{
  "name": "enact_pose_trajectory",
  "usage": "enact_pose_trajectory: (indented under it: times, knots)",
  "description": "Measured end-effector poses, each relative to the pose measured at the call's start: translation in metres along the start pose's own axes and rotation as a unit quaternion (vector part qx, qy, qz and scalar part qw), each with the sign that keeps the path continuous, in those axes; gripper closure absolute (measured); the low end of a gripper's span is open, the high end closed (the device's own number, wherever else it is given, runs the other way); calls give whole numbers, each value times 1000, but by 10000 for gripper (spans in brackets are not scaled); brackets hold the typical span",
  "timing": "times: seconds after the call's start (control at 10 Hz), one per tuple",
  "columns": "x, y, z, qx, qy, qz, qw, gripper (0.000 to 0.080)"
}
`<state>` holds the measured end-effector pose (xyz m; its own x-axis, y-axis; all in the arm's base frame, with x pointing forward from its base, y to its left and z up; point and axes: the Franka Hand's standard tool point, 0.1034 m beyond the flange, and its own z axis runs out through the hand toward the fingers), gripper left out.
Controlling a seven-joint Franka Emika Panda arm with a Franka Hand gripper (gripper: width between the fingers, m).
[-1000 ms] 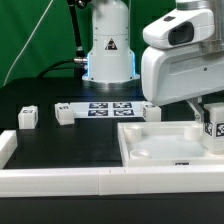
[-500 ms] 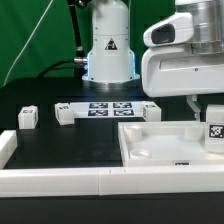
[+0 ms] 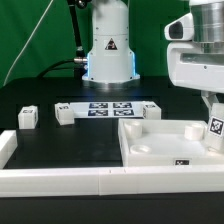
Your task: Assemble one leg
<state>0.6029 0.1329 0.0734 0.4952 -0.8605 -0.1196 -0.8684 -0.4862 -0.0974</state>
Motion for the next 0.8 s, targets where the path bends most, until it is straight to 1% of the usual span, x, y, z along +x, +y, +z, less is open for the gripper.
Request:
enact_pose_trajectory:
  times: [0.1, 0.3, 0.4, 0.5, 0.6, 0.7, 0.8]
  knots:
    - [5, 2, 0, 6, -9, 24, 1000, 497]
    - [2, 1, 1, 6, -10, -10, 1000, 499]
    - [4, 2, 1, 5, -9, -29, 1000, 271]
    - [4, 2, 1, 3, -8, -90, 996, 271]
    - [3, 2, 1, 1, -5, -158, 987, 176]
    - [2, 2, 1, -2, -3, -206, 979, 176]
    - [4, 3, 1, -8, 4, -289, 957, 154]
